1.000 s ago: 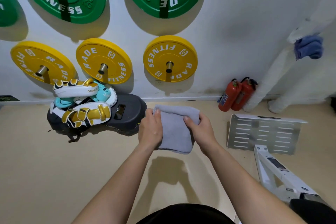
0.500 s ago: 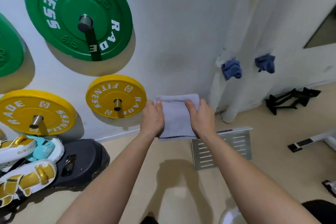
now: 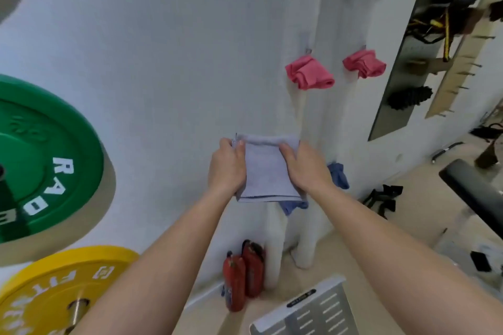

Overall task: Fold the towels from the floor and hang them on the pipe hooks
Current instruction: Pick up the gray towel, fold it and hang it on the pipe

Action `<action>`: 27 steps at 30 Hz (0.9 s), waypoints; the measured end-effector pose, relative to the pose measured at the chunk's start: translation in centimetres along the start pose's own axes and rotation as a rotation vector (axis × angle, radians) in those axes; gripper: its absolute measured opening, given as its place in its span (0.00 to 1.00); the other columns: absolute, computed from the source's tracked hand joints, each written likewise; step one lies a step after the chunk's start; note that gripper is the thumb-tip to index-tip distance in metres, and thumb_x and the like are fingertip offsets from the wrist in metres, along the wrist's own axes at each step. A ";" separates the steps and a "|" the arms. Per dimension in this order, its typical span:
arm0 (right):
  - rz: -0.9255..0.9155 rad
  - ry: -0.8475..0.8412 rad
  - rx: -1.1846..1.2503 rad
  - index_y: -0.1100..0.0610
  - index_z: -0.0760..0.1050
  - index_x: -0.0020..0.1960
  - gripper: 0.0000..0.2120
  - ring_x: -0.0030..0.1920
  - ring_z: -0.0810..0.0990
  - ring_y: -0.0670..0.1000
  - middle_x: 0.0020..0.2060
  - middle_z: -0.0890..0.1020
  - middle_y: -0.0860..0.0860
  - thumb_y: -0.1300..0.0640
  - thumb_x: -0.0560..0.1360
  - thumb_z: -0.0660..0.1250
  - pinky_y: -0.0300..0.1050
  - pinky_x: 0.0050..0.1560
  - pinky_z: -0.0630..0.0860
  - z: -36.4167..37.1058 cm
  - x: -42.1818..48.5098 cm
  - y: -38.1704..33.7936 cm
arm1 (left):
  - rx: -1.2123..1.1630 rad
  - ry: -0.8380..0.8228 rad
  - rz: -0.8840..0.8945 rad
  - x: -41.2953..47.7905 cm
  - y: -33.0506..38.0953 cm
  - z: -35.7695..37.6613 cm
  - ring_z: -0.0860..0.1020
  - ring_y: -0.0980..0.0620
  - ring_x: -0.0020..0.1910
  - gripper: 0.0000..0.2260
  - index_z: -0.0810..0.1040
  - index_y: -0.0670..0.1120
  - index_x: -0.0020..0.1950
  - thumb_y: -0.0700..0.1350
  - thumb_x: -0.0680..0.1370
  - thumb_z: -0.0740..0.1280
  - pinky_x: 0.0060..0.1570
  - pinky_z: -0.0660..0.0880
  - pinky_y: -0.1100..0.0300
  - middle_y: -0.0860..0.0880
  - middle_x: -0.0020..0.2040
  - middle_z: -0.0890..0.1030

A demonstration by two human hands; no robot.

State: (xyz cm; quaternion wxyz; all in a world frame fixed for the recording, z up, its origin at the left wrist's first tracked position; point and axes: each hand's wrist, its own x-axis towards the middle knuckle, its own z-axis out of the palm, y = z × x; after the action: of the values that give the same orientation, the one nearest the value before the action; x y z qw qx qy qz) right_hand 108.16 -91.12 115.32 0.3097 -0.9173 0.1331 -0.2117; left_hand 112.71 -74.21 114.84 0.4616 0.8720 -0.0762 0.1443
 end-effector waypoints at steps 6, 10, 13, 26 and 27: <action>-0.092 0.119 0.008 0.62 0.73 0.63 0.22 0.62 0.77 0.64 0.62 0.78 0.63 0.46 0.83 0.54 0.53 0.59 0.72 -7.1 14.9 -4.2 | -0.133 0.028 0.184 14.8 9.4 1.1 0.77 0.39 0.50 0.19 0.71 0.40 0.55 0.55 0.84 0.53 0.48 0.74 0.48 0.40 0.52 0.79; -0.069 0.244 0.088 0.62 0.71 0.60 0.19 0.60 0.75 0.63 0.62 0.77 0.64 0.47 0.81 0.54 0.51 0.53 0.67 -12.3 22.1 -6.1 | -0.205 0.001 0.275 21.3 16.3 1.4 0.77 0.39 0.49 0.13 0.71 0.40 0.54 0.49 0.81 0.55 0.50 0.75 0.46 0.42 0.50 0.78; -0.113 0.324 0.143 0.63 0.70 0.60 0.17 0.59 0.75 0.63 0.63 0.75 0.65 0.50 0.82 0.53 0.50 0.53 0.66 -16.3 26.8 -7.3 | -0.280 0.012 0.361 25.4 21.2 0.9 0.76 0.46 0.45 0.10 0.72 0.42 0.53 0.47 0.79 0.59 0.40 0.72 0.53 0.49 0.44 0.76; -0.417 0.566 0.403 0.55 0.71 0.60 0.16 0.49 0.77 0.51 0.48 0.78 0.49 0.51 0.76 0.68 0.44 0.50 0.70 -30.5 43.9 -12.2 | -0.415 0.210 0.520 39.2 39.5 -1.5 0.78 0.44 0.38 0.09 0.79 0.46 0.40 0.49 0.76 0.65 0.45 0.81 0.44 0.47 0.38 0.80; -0.434 0.550 0.418 0.54 0.71 0.58 0.15 0.48 0.77 0.51 0.47 0.78 0.49 0.50 0.75 0.69 0.44 0.50 0.72 -31.2 45.2 -12.3 | -0.432 0.218 0.498 40.3 40.3 -1.4 0.75 0.45 0.36 0.08 0.76 0.45 0.38 0.47 0.76 0.65 0.41 0.81 0.44 0.47 0.36 0.77</action>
State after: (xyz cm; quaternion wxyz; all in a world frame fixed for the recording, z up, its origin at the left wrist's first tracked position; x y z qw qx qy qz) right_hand 134.43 -114.55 159.24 0.3907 -0.7504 -0.0315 -0.5322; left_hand 139.85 -95.74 160.14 0.5915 0.6881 -0.2658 0.3254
